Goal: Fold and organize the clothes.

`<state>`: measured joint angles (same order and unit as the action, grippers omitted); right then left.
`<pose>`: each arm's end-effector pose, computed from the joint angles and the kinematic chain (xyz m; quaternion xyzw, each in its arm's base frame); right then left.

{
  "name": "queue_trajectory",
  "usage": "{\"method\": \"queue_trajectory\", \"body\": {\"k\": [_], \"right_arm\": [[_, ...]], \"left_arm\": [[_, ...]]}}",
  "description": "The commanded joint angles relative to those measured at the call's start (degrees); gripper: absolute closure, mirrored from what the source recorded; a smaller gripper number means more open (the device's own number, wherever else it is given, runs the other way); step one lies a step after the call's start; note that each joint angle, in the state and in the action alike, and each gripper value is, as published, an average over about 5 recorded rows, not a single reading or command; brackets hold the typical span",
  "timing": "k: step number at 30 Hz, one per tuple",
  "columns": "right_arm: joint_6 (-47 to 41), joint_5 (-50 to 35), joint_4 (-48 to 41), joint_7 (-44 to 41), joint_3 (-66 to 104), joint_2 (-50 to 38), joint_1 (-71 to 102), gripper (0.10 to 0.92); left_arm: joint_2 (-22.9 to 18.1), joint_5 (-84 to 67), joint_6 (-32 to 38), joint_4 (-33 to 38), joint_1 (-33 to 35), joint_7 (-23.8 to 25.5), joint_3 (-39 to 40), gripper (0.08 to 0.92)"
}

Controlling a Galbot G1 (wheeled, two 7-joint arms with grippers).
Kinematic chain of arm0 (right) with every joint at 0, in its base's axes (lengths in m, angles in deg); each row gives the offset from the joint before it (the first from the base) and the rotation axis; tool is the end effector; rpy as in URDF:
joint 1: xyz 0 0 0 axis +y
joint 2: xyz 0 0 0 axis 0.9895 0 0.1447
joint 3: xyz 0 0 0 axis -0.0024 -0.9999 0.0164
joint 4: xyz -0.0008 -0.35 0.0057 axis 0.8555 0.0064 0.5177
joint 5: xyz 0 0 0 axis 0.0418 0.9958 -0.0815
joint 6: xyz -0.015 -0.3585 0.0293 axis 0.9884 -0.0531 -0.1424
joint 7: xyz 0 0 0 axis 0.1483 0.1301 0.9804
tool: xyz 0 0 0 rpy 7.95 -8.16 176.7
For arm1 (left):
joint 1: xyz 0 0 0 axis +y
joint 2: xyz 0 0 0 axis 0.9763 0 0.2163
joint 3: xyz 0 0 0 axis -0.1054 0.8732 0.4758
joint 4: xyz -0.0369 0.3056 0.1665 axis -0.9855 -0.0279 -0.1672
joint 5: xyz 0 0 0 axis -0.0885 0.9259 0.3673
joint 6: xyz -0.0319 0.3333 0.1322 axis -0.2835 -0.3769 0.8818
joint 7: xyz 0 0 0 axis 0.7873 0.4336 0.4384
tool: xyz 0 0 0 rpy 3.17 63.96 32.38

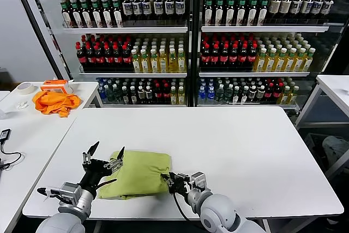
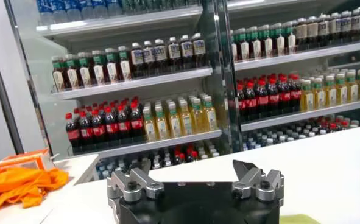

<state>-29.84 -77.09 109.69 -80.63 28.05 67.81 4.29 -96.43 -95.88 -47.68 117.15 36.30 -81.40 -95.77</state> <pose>0.2915 0.1011 -0.3007 0.3117 -0.9045 -0.0191 0.2904 0.2193 0.0691 -0.2404 -0.0680 -0.9920 -0.0756 0.0744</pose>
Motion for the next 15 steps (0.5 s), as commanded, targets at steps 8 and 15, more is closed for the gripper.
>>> {"method": "queue_trajectory", "body": {"k": [8,15], "right_arm": [[1.9,5.0,6.8,1.0,8.6,-2.8,3.8,0.920],[2.2,8.0,8.5,-0.1,17.7,-8.7,7.1,0.920]], "left_arm": [[1.4,-0.2,0.4,-1.2,0.1,0.0,-0.5,0.177],[1.4,-0.1,1.0,-2.6,-0.9,0.1,0.1,0.177]]}}
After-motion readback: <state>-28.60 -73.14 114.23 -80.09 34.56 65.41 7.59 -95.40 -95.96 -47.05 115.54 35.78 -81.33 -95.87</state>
